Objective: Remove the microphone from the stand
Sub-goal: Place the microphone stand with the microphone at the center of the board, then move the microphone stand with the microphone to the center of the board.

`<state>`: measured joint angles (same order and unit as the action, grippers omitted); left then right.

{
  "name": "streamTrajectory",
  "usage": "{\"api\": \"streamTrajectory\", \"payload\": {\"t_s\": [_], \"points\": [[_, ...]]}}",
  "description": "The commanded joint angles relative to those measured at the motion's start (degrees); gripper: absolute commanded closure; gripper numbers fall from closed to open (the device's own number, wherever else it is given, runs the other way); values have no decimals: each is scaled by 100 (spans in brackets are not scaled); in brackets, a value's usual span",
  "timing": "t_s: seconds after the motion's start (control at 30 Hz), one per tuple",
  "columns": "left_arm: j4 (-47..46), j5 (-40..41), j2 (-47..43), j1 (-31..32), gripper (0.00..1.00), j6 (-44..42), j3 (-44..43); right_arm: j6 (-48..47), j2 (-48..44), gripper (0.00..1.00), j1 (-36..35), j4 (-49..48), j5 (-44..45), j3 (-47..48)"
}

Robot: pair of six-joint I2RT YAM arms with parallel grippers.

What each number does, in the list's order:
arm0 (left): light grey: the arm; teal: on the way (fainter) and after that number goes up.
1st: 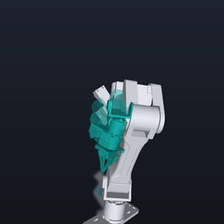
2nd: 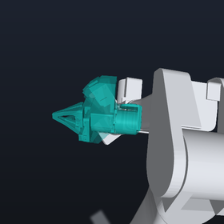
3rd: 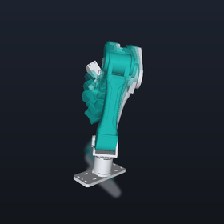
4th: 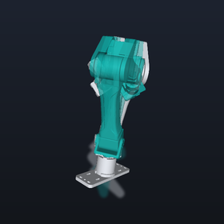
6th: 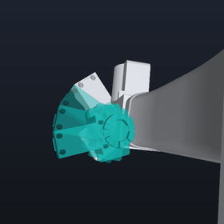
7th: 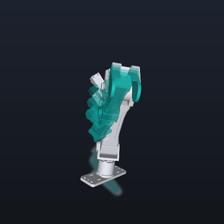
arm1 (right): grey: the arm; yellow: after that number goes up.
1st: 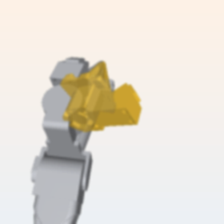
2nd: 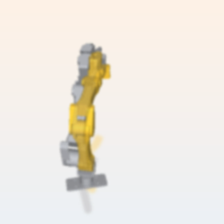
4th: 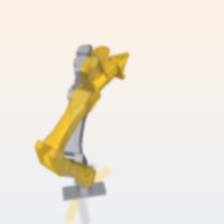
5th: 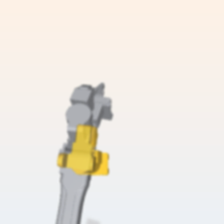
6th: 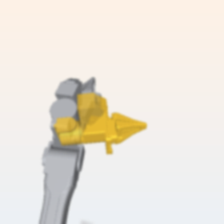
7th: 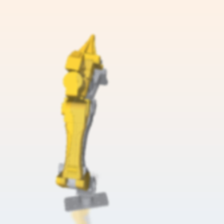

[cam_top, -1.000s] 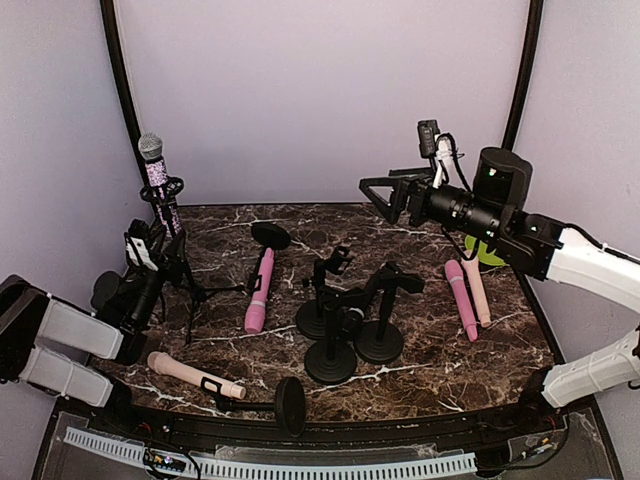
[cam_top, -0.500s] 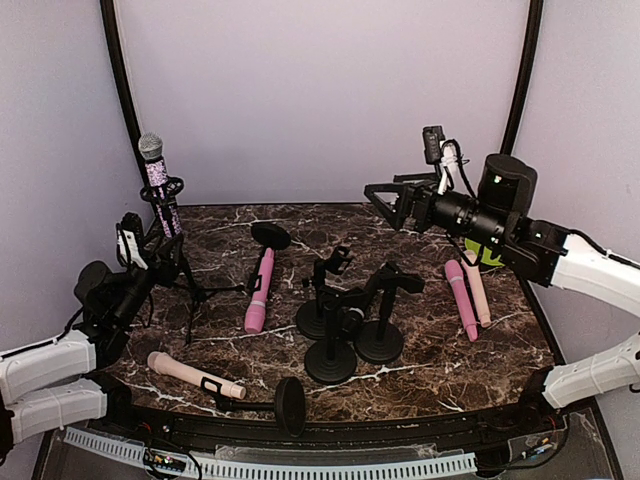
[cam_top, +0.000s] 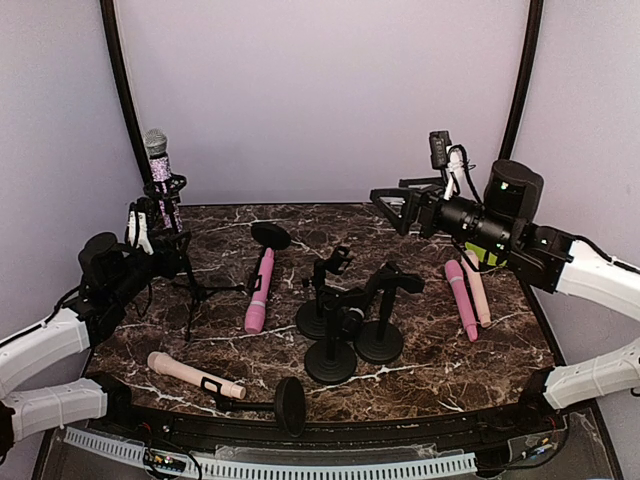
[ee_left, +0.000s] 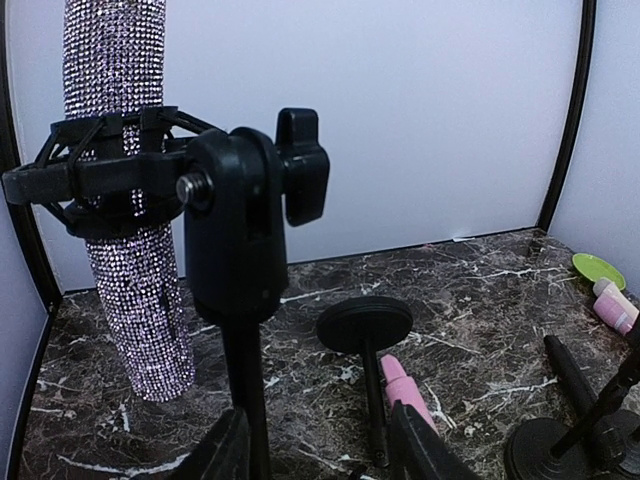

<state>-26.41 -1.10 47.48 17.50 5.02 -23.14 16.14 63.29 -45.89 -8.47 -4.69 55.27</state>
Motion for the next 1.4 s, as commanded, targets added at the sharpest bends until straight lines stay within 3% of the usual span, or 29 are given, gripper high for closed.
{"api": "streamTrajectory", "payload": {"t_s": [0.0, 0.3, 0.63, 1.03, 1.3, 1.37], "points": [[484, 193, -45, -74, 50, 54, -230, -21, -163, 2, -39, -112, 74, -62], [607, 249, -30, -144, 51, 133, -330, 11, -190, 1, -34, -146, 31, -96], [-13, -176, 92, -252, 67, -93, -240, 21, -203, 1, -34, -132, 13, -109], [-653, -443, 460, -396, 70, -346, -218, 32, -197, 1, -36, -115, 29, -119], [-1128, -457, 540, -396, 99, -768, -39, 21, -181, 1, -34, -101, 32, -106], [-1289, -489, 633, -396, 100, -838, -59, 25, -175, 1, -39, -102, 29, -112]]}}
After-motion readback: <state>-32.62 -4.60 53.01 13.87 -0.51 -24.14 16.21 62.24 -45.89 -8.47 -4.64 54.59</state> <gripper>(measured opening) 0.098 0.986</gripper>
